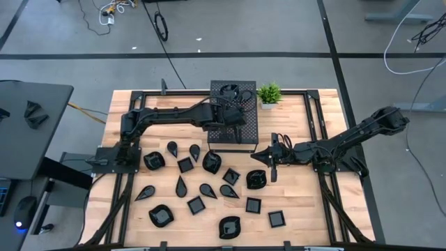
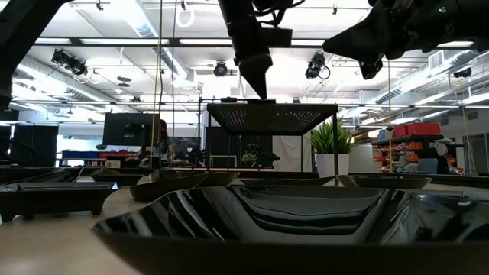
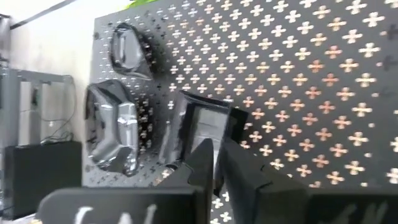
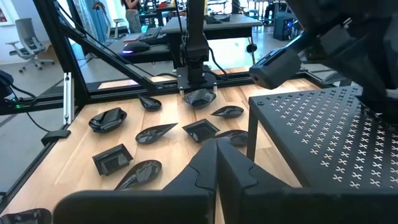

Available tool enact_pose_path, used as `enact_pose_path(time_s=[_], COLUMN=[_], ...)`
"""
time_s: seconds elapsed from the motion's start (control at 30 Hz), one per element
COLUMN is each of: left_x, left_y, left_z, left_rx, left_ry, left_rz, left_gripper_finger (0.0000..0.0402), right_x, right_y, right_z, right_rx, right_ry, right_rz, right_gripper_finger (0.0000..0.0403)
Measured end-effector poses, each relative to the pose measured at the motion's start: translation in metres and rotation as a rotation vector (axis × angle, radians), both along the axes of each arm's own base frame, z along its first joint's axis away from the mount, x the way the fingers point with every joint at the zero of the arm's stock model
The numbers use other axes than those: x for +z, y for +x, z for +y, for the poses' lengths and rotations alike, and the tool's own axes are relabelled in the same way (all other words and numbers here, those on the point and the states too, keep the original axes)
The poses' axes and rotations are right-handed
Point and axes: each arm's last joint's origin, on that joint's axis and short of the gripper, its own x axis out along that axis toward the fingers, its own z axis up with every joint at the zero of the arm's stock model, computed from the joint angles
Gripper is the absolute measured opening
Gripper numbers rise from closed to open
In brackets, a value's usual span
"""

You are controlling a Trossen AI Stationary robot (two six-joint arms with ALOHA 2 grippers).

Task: Pick & Place Mini shaped plates
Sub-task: Stack the black square plate on top of the black square plate on the shelf

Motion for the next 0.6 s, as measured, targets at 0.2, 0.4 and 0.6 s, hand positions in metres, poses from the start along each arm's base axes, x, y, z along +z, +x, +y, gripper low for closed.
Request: enact_pose_path(time_s=[0.2,0.4,0.6], left_x=[-0.001,0.019,0.047], left_y=[0.0,-0.009,-0.034], left_z=[-0.001,-0.011,-0.021], left_rx=[-0.018,-0.036,-0.036], left_ry=[-0.039,-0.031,-0.066], left_rz=[-0.006,-0.04,-0.051], left_gripper_finger=[0.0126,0.0183,0.0182], right_x=[0.0,0.0,0.0], right_y=[0.0,0.0,0.0], right_z=[0.0,0.0,0.0], right_rx=[0.0,0.0,0.0], right_ry=[0.0,0.0,0.004], right_rz=[0.0,0.0,0.0], right_gripper_finger=[0.0008,0.0008,0.0008])
